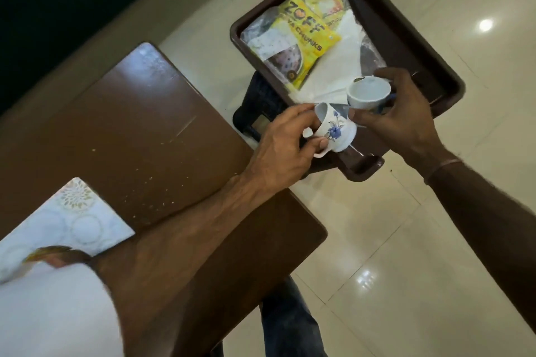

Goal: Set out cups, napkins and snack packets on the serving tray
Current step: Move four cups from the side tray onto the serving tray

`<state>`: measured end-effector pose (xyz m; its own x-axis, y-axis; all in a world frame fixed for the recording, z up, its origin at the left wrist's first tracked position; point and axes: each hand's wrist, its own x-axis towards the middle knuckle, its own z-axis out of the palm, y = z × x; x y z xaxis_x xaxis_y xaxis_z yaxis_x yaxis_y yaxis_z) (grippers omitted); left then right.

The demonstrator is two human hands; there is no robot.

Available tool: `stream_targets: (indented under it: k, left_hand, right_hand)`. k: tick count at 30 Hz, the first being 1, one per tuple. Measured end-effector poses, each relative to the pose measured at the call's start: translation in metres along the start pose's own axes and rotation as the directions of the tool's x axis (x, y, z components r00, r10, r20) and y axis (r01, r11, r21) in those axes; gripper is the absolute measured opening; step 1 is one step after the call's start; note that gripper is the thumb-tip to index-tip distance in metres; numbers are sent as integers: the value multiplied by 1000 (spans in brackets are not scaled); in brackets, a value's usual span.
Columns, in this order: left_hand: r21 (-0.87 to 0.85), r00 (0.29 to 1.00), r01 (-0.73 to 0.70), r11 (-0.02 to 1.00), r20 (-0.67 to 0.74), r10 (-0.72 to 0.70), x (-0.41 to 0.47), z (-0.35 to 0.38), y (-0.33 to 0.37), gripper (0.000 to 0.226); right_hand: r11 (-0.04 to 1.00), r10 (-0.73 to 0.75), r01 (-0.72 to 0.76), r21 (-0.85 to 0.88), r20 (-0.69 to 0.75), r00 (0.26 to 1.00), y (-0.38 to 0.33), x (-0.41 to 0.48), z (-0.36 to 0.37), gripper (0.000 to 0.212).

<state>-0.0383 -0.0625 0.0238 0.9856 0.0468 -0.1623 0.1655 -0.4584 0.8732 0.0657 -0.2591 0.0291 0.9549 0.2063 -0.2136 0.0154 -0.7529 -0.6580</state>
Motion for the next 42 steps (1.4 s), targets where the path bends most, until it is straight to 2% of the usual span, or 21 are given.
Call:
stream_targets:
  k: [6, 10, 15, 17, 20, 24, 28, 30, 33, 36, 42]
  left_hand:
    - [45, 981, 165, 985, -113, -159, -74, -71, -35, 16]
    - [50, 909, 336, 940, -277, -311, -137, -96, -57, 30]
    - [-87, 679, 572, 815, -507, -531, -212, -113, -87, 69]
    - [-132, 563, 651, 747, -576, -593, -242, -114, -97, 73]
    - [-234, 399, 717, 656, -635, -662, -284, -114, -109, 70]
    - [-425, 190, 704, 570, -660, -727, -332, -115, -127, 72]
    - [-579, -2, 628, 519, -669, -744, -351, -116, -139, 68]
    - [-693, -143, 541, 476, -634, -760, -367, -122, -151, 69]
    - [-772, -227, 459, 439, -580, -783, -357, -118, -149, 73]
    - [-824, -296, 395, 405, -532, -793, -360, -122, -160, 71]
    - [-917, -404, 220, 332, -396, -825, -356, -129, -165, 62]
  right_hand:
    - [990, -112, 100, 101, 126, 986, -53, -48, 52, 72]
    - [979, -162, 132, 155, 202, 966, -94, -87, 100, 75]
    - [973, -208, 158, 170, 336, 919, -148, -133, 167, 86]
    - [973, -226, 179, 148, 422, 878, -171, -150, 195, 91]
    - [965, -254, 246, 86, 518, 817, -202, -175, 234, 76]
    - [958, -245, 286, 33, 618, 747, -241, -211, 285, 77]
    - [938, -250, 347, -7, 678, 691, -271, -244, 327, 77]
    - [919, -273, 394, -10, 707, 653, -290, -271, 357, 76]
    - [925, -261, 380, -17, 699, 666, -294, -282, 374, 73]
    - [893, -272, 446, -65, 710, 649, -300, -300, 399, 74]
    - [894, -232, 429, -125, 692, 684, -305, -314, 419, 77]
